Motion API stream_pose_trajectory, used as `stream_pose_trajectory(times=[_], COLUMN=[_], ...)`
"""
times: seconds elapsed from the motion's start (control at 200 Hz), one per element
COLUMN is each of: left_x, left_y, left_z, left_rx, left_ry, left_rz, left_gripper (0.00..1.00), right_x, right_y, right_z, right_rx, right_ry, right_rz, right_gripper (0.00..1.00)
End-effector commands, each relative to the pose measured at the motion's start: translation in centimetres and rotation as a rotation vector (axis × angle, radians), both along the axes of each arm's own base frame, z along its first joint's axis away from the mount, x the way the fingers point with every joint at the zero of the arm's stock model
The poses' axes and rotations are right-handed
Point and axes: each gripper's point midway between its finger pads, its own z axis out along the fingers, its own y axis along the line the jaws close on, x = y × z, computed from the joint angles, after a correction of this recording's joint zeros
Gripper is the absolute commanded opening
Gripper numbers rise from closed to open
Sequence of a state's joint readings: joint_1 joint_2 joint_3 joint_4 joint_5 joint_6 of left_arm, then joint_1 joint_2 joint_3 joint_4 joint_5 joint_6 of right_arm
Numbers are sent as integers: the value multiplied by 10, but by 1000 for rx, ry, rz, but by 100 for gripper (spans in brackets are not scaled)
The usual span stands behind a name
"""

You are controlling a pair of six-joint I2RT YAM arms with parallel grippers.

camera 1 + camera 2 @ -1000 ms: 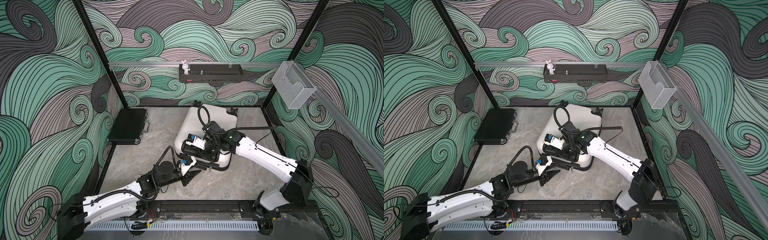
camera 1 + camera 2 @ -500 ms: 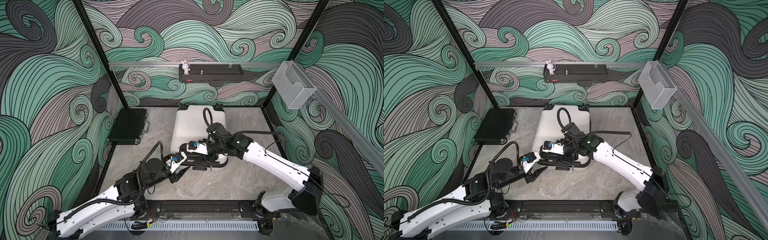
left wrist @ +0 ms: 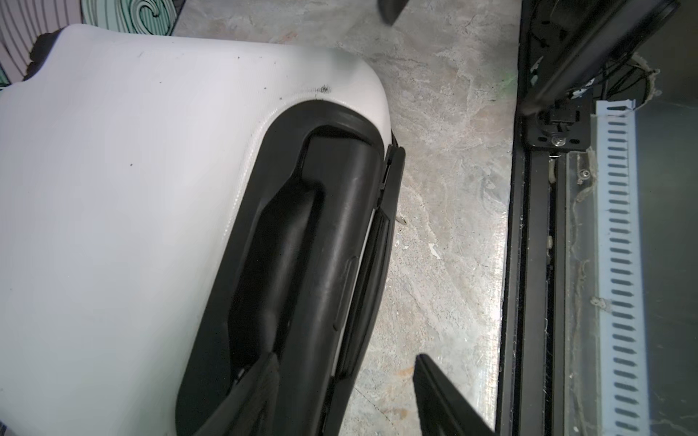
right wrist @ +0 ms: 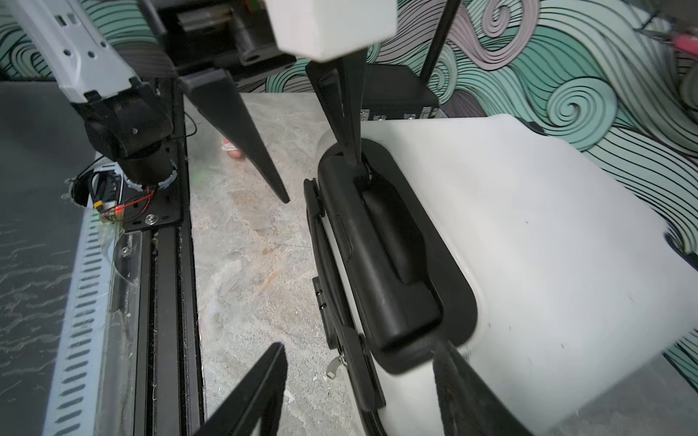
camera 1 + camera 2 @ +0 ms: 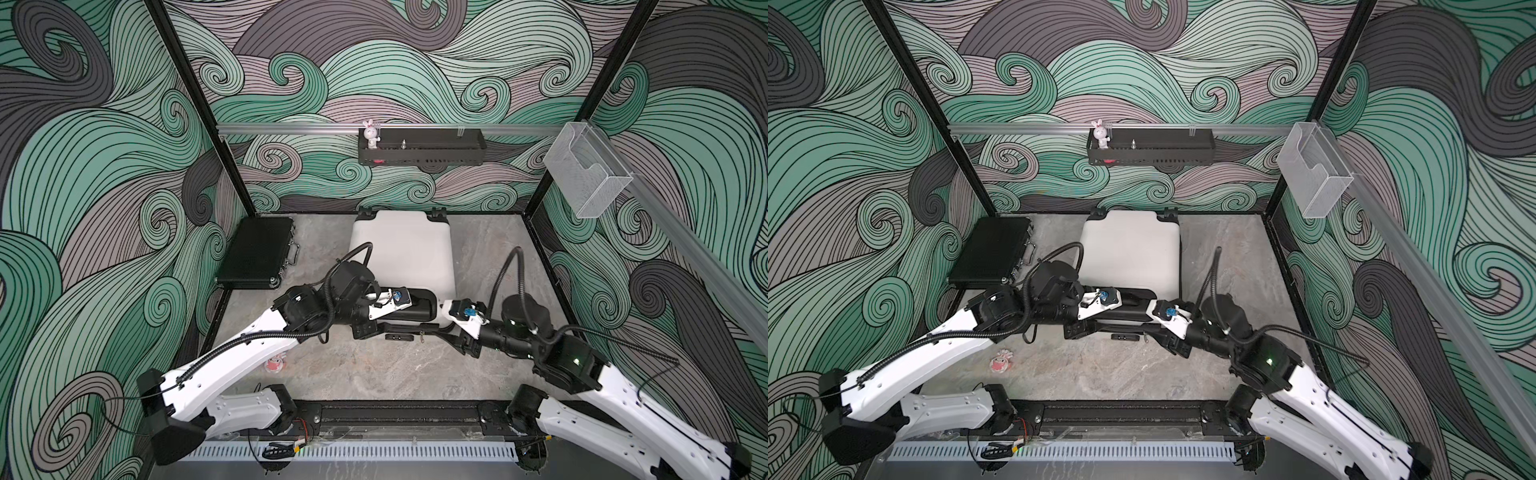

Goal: Open the suitcase zippers
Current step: Place the suitcase at the center of the board, then pick up the suitcase from the center of the board.

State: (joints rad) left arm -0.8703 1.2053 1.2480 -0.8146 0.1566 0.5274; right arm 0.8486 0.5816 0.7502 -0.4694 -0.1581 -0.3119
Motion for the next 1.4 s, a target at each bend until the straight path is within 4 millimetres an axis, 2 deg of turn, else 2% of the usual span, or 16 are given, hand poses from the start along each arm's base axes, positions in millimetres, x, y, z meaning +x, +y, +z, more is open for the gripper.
stream_pose_trajectory(times=[0.0, 0.16, 0.375, 0.615, 0.786, 1.026, 1.081, 1.161, 1.206, 1.281, 1.396], left_x=[-5, -4, 0, 3, 19, 34, 39, 47, 48, 48, 43], left_y=[-3, -16, -29, -28, -27, -28, -25, -17, -16, -17, -24], left_z=[-4, -11, -24, -39, -51, -58, -64, -69, -68, -60, -37], left_rx=[81, 146, 177, 226, 272, 303, 335, 394, 404, 387, 308], left_ry=[36, 119, 206, 232, 204, 173, 162, 148, 149, 141, 144], left_rz=[-129, -197, -200, -196, -144, -89, -70, -29, -20, -25, -34], left_gripper=[60, 58, 51, 46, 43, 42, 38, 22, 17, 9, 1], right_x=[7, 0, -1, 2, 5, 7, 6, 5, 5, 4, 6], right_y=[-26, -44, -43, -42, -41, -41, -40, -39, -38, -38, -37], right_z=[-1, -6, -16, -22, -23, -23, -24, -24, -24, -26, -32], right_rx=[102, 119, 74, 60, 64, 63, 60, 55, 52, 44, 33], right_ry=[17, -3, 16, 17, 15, 6, 7, -2, -7, -13, -7], right_rz=[-166, -205, -193, -203, -210, -214, -210, -196, -190, -184, -186], right_gripper=[65, 65, 65, 65, 65, 65, 65, 65, 65, 65, 65])
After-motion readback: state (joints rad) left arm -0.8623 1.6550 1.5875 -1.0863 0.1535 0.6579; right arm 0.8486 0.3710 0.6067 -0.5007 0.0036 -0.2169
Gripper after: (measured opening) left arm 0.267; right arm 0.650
